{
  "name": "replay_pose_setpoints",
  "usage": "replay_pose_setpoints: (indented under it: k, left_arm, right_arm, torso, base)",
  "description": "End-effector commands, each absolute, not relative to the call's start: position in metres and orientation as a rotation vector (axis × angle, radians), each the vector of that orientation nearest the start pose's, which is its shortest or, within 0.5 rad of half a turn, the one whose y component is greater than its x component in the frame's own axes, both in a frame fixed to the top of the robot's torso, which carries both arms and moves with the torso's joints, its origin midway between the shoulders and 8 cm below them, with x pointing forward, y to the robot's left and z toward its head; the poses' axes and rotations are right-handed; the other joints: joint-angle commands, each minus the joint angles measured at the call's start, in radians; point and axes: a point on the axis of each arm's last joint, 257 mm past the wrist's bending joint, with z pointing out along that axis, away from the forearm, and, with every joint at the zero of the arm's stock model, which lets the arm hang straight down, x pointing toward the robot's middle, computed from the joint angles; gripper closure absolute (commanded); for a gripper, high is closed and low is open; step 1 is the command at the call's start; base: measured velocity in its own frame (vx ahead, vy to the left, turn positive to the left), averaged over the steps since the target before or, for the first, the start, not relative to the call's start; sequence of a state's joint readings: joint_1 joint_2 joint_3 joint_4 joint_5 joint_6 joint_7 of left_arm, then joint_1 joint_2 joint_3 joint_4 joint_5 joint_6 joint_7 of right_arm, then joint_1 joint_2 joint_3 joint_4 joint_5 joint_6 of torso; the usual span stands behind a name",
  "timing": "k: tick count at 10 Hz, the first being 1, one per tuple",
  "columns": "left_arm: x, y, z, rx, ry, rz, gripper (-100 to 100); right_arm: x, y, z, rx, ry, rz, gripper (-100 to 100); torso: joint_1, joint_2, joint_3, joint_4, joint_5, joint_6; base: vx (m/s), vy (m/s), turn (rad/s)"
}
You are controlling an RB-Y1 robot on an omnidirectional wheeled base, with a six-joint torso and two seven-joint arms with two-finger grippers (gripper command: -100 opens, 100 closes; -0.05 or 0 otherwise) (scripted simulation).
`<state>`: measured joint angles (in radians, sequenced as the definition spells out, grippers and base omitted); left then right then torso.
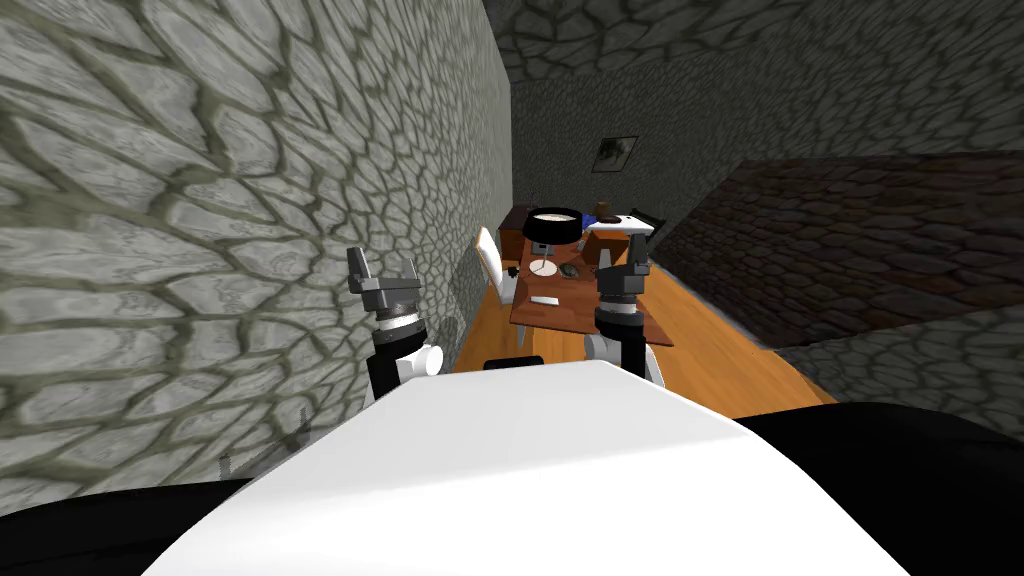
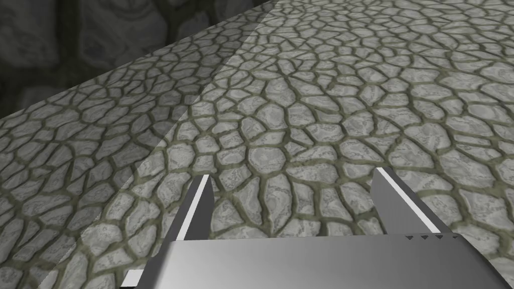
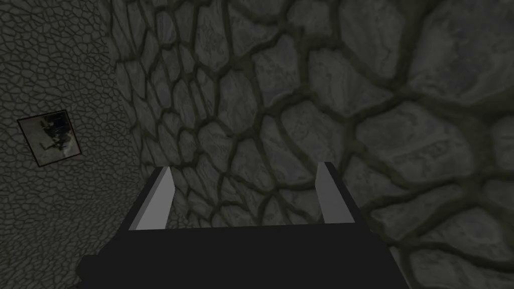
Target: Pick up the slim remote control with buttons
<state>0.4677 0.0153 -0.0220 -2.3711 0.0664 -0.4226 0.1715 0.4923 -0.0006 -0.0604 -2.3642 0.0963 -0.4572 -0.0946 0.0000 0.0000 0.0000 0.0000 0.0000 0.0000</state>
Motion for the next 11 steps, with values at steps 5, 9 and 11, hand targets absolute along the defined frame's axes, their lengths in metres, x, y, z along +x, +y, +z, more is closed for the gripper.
replay_pose_setpoints:
  k: [5, 9, 11]
  left_arm:
    - [0.340, 0.272, 0.060, -0.716, 0.510, -1.553, 0]
    - [0.340, 0.272, 0.060, -0.716, 0.510, -1.553, 0]
    - [0.340, 0.272, 0.060, -0.716, 0.510, -1.553, 0]
  right_arm:
    - [0.359, -0.280, -0.012, 0.555, 0.873, 1.164, -100]
    - [0.371, -0.287, -0.075, 0.531, 1.078, 1.053, -100]
    - [0.372, -0.291, -0.100, 0.520, 1.155, 1.009, -100]
  torso:
    - [-0.002, 0.004, 0.002, 0.001, -0.001, 0.000]
    - [-0.002, 0.004, 0.002, 0.001, 0.000, 0.000]
    - [-0.002, 0.003, 0.002, 0.001, 0.000, -0.001]
  base:
    - [-0.049, -0.026, 0.216]
    - [-0.060, -0.019, 0.235]
    - [-0.053, -0.019, 0.241]
